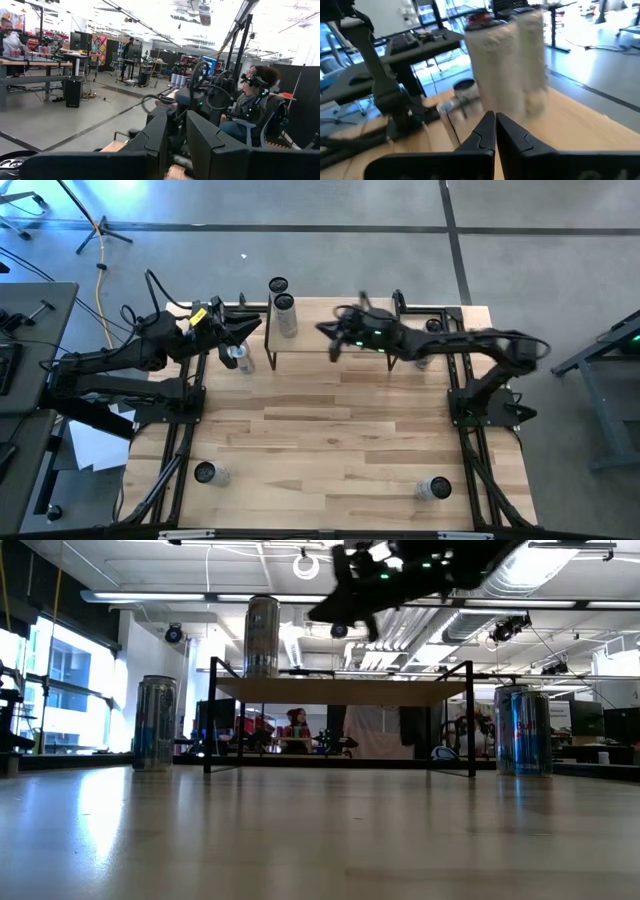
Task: Place canned beverage on shelf
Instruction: Put the bottom right black soda can on the shelf
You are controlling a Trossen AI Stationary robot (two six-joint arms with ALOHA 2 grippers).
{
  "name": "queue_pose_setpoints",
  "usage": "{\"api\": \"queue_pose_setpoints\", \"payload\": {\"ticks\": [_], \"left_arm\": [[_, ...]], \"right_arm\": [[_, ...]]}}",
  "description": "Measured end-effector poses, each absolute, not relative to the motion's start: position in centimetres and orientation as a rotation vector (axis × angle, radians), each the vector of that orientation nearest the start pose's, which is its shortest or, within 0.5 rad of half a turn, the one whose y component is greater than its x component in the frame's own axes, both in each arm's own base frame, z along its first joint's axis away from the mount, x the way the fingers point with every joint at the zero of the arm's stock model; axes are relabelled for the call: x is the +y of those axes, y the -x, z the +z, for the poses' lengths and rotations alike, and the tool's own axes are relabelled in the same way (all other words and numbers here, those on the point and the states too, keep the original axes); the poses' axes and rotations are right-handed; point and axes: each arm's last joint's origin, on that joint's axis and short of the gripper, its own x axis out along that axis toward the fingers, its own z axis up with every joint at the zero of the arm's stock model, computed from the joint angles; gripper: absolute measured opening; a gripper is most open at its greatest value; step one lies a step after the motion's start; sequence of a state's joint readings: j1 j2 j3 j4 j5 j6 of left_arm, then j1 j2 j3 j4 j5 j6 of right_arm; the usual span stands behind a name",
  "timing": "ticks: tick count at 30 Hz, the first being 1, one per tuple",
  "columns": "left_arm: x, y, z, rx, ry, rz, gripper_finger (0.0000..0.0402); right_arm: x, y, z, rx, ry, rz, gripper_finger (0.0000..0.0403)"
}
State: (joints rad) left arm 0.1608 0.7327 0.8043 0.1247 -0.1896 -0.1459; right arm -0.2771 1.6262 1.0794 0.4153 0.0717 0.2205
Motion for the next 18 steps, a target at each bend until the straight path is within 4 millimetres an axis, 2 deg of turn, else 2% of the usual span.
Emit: {"api": "queue_pose_setpoints", "payload": {"ticks": [3, 6, 15, 18], "left_arm": [[3.1, -15.5, 37.6, -0.223, 0.147, 0.335, 0.0049], [3.1, -15.5, 37.6, -0.222, 0.147, 0.334, 0.0049], [3.1, -15.5, 37.6, -0.22, 0.13, 0.34, 0.0049], [3.1, -15.5, 37.6, -0.22, 0.129, 0.343, 0.0049]], "right_arm": [[-11.2, -38.4, 28.0, 0.135, -0.222, -0.348, 0.0], [-12.0, -39.7, 27.2, 0.191, -0.227, -0.35, 0.0], [-12.5, -39.9, 26.8, 0.185, -0.202, -0.343, 0.0], [-12.7, -40.5, 25.7, 0.178, -0.204, -0.346, 0.0]]}}
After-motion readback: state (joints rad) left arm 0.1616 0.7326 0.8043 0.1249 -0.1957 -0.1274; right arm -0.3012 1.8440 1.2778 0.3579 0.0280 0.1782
